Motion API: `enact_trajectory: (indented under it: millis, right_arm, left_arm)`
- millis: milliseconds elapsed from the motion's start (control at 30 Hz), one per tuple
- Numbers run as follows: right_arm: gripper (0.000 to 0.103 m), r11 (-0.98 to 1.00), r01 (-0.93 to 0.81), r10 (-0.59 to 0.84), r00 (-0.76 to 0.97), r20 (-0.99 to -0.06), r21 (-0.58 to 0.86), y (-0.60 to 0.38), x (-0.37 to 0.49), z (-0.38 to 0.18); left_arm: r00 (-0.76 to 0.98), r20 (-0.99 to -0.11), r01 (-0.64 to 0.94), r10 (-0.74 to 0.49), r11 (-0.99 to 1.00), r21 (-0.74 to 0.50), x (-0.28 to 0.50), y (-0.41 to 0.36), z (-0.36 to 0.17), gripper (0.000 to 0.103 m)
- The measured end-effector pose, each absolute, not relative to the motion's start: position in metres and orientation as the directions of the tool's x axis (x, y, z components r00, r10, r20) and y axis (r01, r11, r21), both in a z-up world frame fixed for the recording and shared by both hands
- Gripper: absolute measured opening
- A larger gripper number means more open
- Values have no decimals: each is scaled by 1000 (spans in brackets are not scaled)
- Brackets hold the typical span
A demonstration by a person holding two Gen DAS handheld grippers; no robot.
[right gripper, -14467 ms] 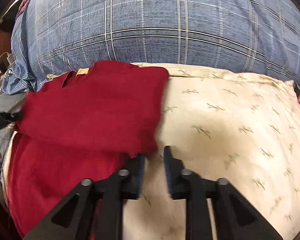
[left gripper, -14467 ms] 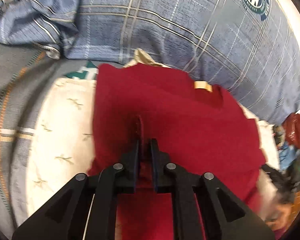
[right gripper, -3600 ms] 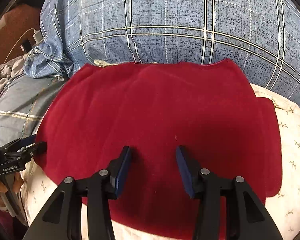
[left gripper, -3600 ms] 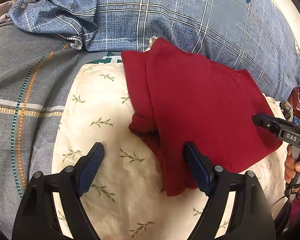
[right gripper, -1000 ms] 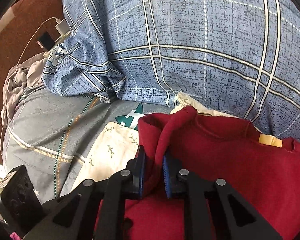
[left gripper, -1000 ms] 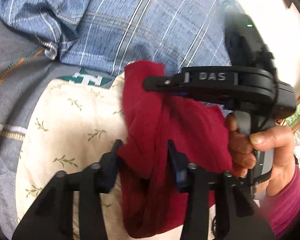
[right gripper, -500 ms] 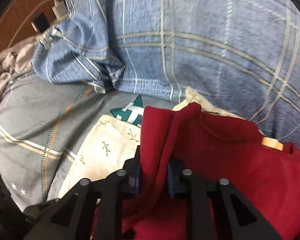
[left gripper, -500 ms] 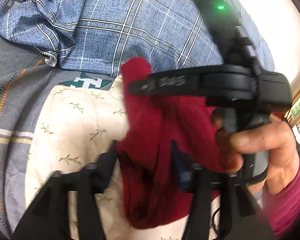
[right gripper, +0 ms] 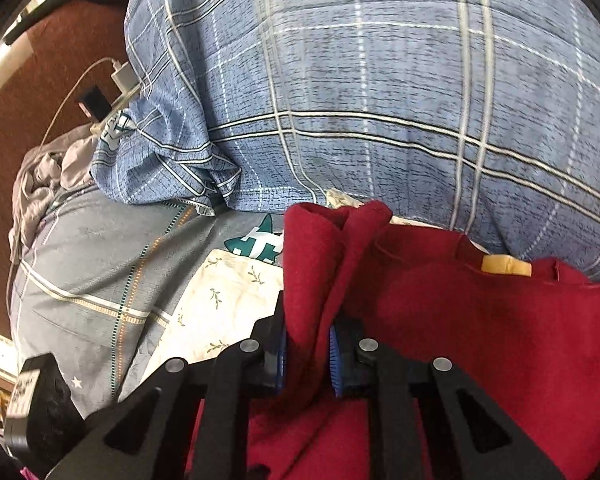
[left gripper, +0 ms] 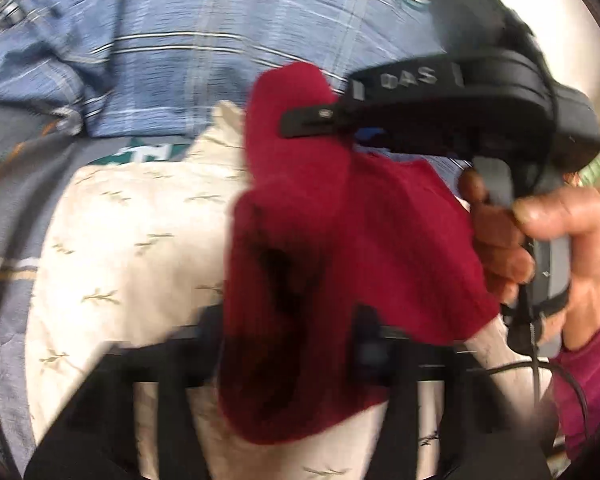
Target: Fold small clothes
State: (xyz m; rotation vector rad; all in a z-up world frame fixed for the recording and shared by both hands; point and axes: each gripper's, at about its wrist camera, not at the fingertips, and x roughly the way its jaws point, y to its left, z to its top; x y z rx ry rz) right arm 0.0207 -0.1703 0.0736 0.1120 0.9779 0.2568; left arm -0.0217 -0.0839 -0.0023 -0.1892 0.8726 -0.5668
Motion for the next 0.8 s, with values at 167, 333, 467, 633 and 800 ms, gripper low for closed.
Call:
enact_trajectory:
  millis: [167,333,467,633,800]
  right_arm:
    - [14,955,-171,297,557,-776,242,-193,5,89]
    - [14,957,-176,290,586,-757,230,-209,-7,109]
    - [14,963,-147,268,611,-745,226,-228,-15,121]
    - [14,968,-114,245,634,-733,225,-253,-24,134]
    - [14,973,-77,212,660,-721,215,-285,-39,147]
  left_arm:
    - [546,-646,399,-534,843,-360,-32,-94,19,17]
    - [556,-650,395,-518,853,-341,-34,-111,37,16]
    - [560,-664,413,-495,862,-294,-41,-129,53,16]
    - [553,-667,445,-499,854,-270,-47,-157,68,16]
    - [535,-663,489,-523,832,-261,-51,-191,78,16]
